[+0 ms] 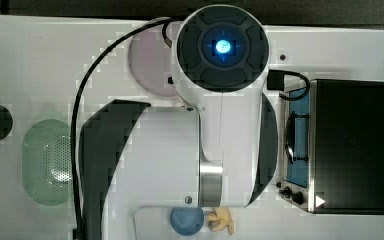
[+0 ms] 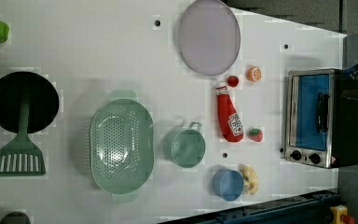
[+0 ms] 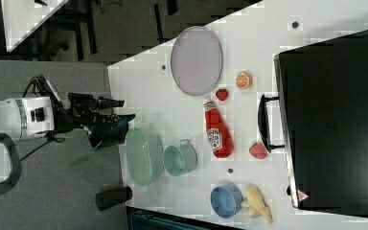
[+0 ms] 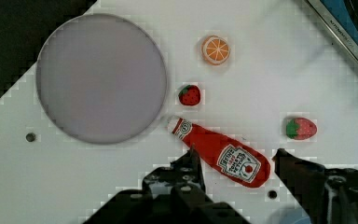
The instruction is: Pick Ketchup from the table and place it in strainer.
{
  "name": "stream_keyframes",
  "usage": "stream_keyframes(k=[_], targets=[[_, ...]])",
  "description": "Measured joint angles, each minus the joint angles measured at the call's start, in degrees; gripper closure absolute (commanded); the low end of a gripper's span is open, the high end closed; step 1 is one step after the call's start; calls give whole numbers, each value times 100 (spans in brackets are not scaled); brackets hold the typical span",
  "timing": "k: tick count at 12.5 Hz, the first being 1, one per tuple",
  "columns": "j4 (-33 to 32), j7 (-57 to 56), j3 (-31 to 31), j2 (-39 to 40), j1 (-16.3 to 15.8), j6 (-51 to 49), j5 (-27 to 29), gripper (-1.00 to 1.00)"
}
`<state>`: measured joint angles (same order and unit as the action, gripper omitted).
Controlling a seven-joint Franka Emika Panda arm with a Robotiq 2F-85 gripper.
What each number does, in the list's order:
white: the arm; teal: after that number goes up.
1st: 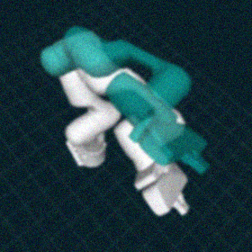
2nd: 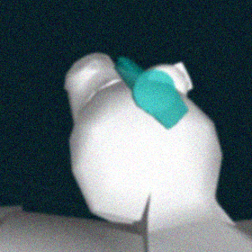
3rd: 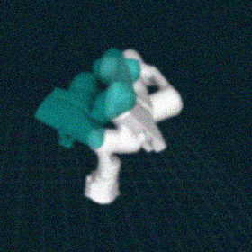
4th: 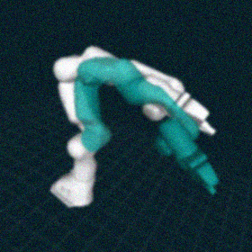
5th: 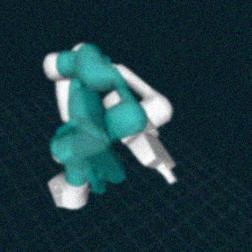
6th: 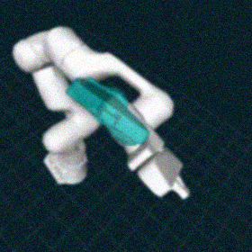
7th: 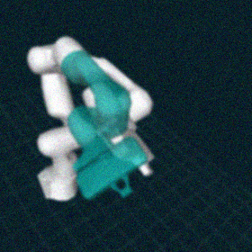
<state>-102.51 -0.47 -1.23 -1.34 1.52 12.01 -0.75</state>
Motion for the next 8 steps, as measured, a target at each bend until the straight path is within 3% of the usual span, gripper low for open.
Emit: stream_keyframes(k=[3,8], targets=[[-1141,85,-342,-1048,425,-728,151,-100],[-1181,-174,-364,-1380,566,-471,221,-100]])
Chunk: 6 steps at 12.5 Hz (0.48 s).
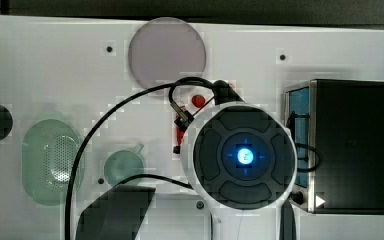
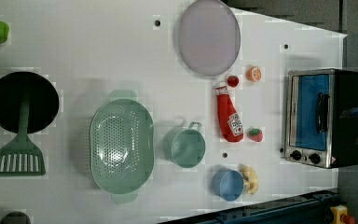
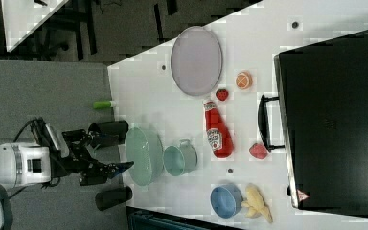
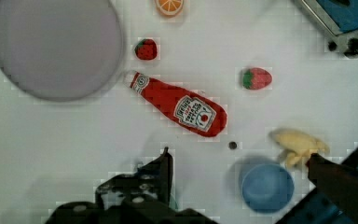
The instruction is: Pick Ketchup from the table and place it in strainer.
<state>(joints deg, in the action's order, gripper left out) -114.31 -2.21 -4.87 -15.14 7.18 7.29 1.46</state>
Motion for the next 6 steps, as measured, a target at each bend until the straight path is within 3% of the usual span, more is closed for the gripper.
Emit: stream_keyframes(k=[3,6], targets=[[-464,-907,-60,141,17,417,11,-100],[-1348,-2180,-124,213,34,1025,23,-100]])
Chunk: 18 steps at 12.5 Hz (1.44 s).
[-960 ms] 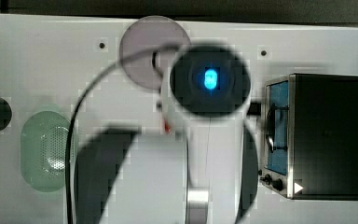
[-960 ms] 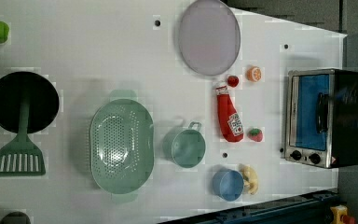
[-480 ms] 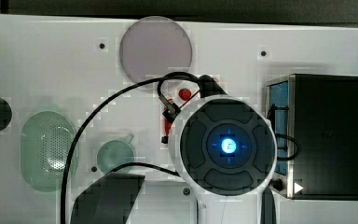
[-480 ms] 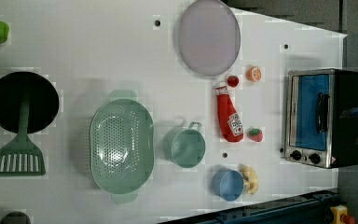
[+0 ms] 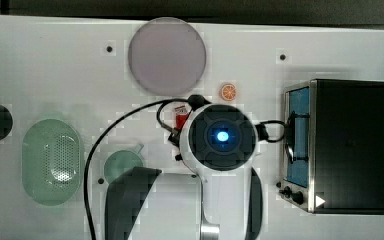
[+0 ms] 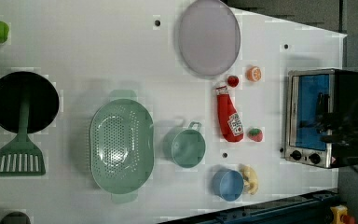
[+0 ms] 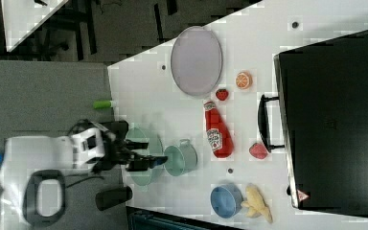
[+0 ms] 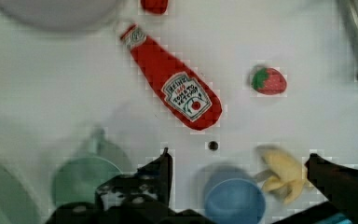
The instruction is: Pick Ketchup from the table and place it in strainer.
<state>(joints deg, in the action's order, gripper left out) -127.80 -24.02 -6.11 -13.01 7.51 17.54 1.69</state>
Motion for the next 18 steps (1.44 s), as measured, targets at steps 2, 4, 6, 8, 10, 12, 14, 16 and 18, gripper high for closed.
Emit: stream_keyframes(k=[2,4,6,8,10,12,14,16,18], targets=[[-537,-799,-115,94,-14,539,-45,-100],[-929,-1509,-173,296,-38,1111,-38,-100],[-1242,-2175,-176,474,-50,1679,-42,-100],[-1376,-2628,-212,722,-9,2230,-56,-100],[-1343,-2891,-219,1086,-12,2669,-59,-100],[-1287,-2972,-183,1492,-10,3007,-65,-100],[-1253,-2981,-106,2015,-22,3441,-81,-100],[-1253,-3073,-80,2548,-2,3992,-105,-100],[-1343,-3107,-102,2880,5,4322,-156,-100]])
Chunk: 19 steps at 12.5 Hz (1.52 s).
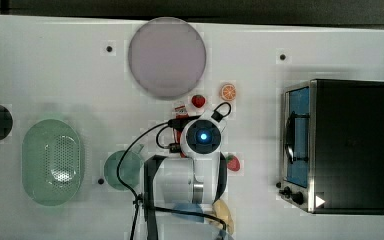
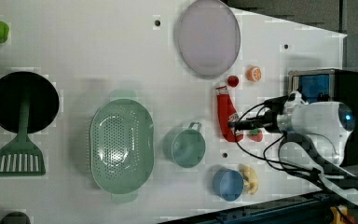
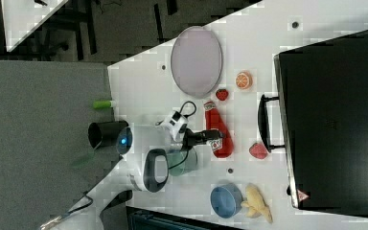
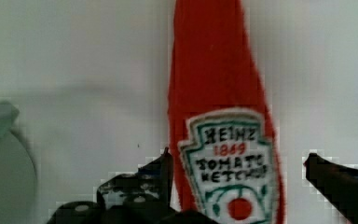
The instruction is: Pick Ketchup from the table and place it in strainer.
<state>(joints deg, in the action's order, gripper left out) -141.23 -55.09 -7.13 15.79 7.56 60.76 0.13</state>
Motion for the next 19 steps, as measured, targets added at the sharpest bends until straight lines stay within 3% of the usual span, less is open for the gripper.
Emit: stream_keyframes(k=[3,4,7,13,16,19], targets=[[-11,-59,-74,274,-4,319,-56,-100],[11,-59,-69,358,-24,515,-53,-92],[11,-73,-61,495,-8,621,-28,-21],[145,-73,-63,213,15,576,-68,-20],[269,-73,-123,-640,57,-697,-25,-20],[1097,-70,-145,-1467,8,-2557,-17,-20]])
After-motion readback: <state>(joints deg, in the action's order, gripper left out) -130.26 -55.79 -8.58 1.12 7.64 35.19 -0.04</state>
